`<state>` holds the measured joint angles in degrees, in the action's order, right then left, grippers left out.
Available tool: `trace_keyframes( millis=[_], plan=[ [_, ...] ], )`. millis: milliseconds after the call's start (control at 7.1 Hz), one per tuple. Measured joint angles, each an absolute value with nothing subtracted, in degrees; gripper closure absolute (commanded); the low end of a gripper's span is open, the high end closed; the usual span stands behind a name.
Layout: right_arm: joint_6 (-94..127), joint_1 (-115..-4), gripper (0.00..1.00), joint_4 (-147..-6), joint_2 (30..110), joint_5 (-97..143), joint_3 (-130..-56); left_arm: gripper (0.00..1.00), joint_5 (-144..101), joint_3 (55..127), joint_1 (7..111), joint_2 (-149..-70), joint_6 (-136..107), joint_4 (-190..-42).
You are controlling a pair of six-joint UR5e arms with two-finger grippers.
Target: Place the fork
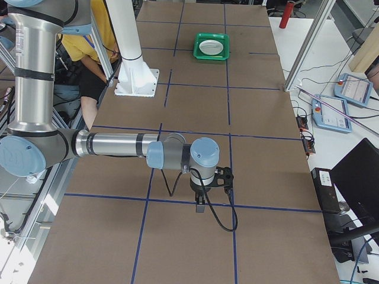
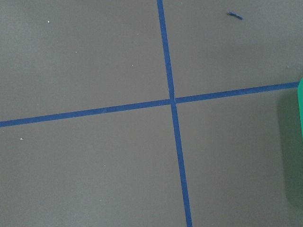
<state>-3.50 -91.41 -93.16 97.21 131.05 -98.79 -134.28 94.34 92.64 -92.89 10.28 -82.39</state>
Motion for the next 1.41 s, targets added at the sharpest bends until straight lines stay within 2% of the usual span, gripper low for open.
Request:
trace_keyframes(
  millis=[845, 1408],
  plan=[
    [-3.50, -91.43, 0.00, -93.16, 97.21, 131.05, -98.79, 0.00, -134.07, 97.57, 91.56, -92.39, 11.67, -82.34],
    [-3.48, -91.41, 0.00, -93.16, 97.20, 131.04, -98.79, 0.00, -134.30, 104.05, 74.67, -94.58, -14.57, -89.24]
  ],
)
